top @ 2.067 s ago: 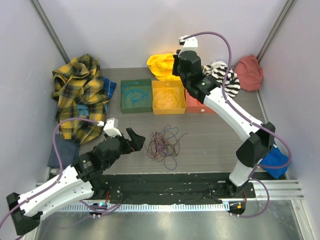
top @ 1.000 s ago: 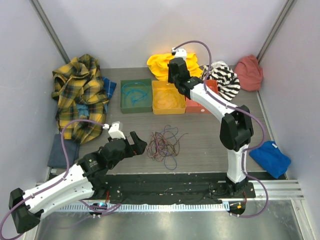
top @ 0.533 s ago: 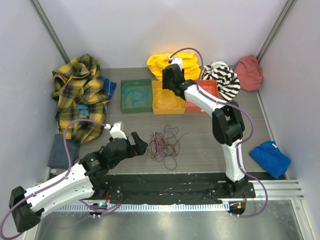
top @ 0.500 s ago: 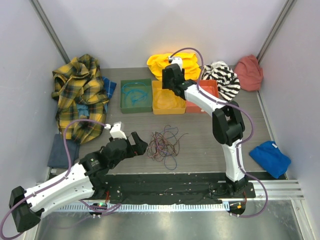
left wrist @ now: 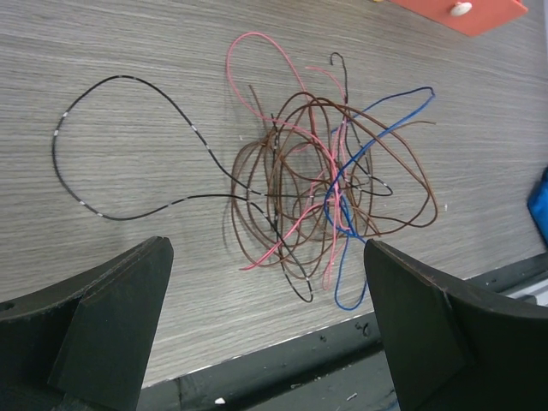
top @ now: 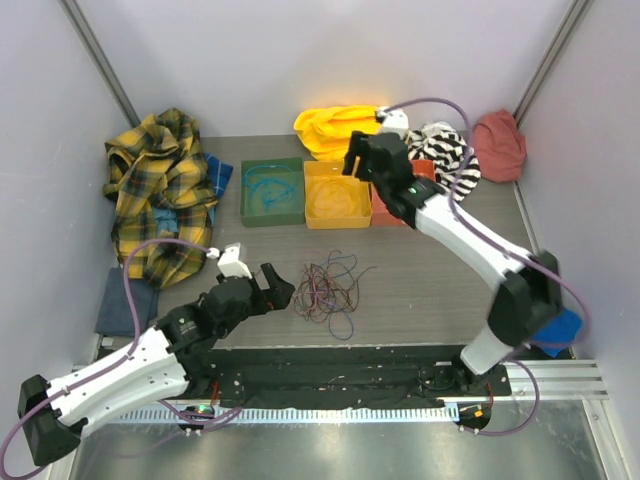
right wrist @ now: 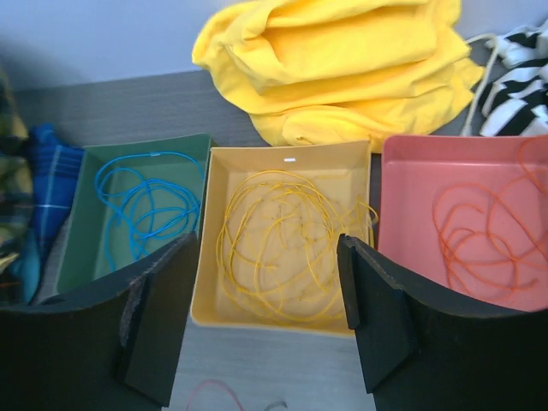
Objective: Untangle the cables
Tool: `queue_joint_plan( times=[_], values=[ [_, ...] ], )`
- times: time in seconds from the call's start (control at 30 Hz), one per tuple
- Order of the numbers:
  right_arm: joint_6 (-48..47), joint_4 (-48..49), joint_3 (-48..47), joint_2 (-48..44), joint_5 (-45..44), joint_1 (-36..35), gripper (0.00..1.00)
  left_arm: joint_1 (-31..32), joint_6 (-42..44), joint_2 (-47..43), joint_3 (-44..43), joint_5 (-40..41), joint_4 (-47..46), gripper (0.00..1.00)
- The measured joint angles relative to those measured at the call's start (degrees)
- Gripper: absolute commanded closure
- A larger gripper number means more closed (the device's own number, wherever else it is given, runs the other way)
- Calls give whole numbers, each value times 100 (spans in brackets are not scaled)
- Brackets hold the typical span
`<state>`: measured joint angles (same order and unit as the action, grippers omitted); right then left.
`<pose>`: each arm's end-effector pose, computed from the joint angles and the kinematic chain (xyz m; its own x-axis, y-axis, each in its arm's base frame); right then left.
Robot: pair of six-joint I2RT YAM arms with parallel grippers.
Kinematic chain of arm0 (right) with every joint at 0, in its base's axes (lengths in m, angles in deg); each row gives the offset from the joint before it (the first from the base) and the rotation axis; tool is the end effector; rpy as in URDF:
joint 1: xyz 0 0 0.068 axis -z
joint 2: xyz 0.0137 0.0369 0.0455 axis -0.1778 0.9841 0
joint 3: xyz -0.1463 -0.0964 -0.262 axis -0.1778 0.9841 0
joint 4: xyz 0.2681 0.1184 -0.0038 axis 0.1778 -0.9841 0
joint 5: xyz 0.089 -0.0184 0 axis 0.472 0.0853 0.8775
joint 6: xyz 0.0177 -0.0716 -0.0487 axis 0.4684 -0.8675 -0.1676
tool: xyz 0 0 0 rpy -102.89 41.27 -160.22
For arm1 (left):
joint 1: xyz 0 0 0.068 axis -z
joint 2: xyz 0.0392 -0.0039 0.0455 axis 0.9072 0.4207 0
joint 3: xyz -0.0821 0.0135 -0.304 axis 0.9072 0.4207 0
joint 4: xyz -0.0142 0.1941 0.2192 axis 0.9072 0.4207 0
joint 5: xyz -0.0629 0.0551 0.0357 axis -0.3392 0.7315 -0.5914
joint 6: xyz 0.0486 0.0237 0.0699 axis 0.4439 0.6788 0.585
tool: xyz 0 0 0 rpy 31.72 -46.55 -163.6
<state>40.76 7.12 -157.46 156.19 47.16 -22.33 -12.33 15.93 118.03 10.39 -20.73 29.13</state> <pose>0.4241 0.2354 0.3699 -0.3415 0.1549 -0.9270 -0.0858 0.9771 0.1948 0.1353 -0.1279 0.2281 -0.6167 -0.4172 -0.6676 0.0629 0.8192 -0.5700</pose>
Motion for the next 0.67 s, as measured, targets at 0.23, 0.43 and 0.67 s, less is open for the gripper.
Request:
queue_joint_plan(
  times=[0.23, 0.43, 0.67],
  values=[
    [295, 496, 2621, -2721, -219, -501, 27, 0, 116, 372, -424, 319, 256, 0],
    [741, 203, 4607, -3987, -450, -1016, 27, 0, 184, 1180, -953, 531, 442, 0],
    [1241, -227, 5963, -5239, -457, -1386, 28, 0, 334, 2011, -1617, 592, 597, 0]
  ],
)
